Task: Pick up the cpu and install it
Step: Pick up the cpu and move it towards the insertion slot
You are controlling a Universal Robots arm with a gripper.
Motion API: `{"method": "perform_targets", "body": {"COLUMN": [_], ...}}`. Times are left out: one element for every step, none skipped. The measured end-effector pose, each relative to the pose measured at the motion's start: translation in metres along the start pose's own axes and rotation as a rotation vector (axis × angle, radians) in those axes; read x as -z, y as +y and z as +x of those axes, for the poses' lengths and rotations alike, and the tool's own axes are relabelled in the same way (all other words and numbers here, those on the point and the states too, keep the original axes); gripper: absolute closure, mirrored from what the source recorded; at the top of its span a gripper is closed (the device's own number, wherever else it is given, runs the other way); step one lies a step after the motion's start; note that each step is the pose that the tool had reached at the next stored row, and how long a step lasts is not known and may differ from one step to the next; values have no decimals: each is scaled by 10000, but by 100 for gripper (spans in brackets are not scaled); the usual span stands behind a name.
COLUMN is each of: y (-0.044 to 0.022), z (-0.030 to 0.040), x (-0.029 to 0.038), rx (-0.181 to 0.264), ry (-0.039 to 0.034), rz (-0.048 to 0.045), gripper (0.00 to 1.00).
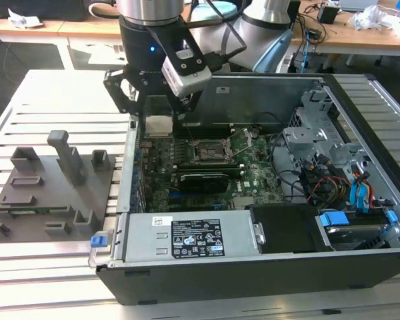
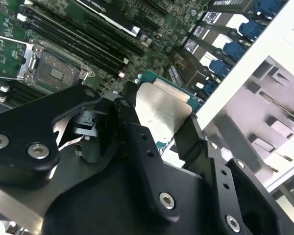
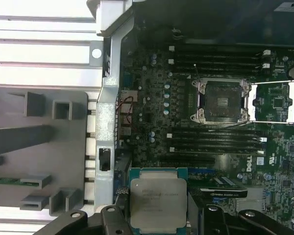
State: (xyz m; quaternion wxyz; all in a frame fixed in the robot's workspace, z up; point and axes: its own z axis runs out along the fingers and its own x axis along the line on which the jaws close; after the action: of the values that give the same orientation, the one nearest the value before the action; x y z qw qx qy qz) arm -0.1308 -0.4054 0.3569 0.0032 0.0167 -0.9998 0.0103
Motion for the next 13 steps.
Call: {"method": "perform_targets", "body": {"y": [0,-1,-2,-3,-3,-4,-4,-5,-5,-6,-6,-7,-7], "z": [-14,-41,-70,-83,-98,-119,-133,-146,-175,-188,-200,-214,-228], "x": [-1,-4,-6,-7,-9,-11,-13,-15,-19,-21,-23,-25,-28], "rx": [0,1,2,1,2,2,1,0,1,1,1,2,2], "ry": [2,5,9,12,13,16,18,19,23,25,27,28,30], "rz": [0,0,0,0,1,0,1,0,0,0,0,1,0], "gripper": [45,45,45,45,45,45,45,45,45,45,45,45,45]}}
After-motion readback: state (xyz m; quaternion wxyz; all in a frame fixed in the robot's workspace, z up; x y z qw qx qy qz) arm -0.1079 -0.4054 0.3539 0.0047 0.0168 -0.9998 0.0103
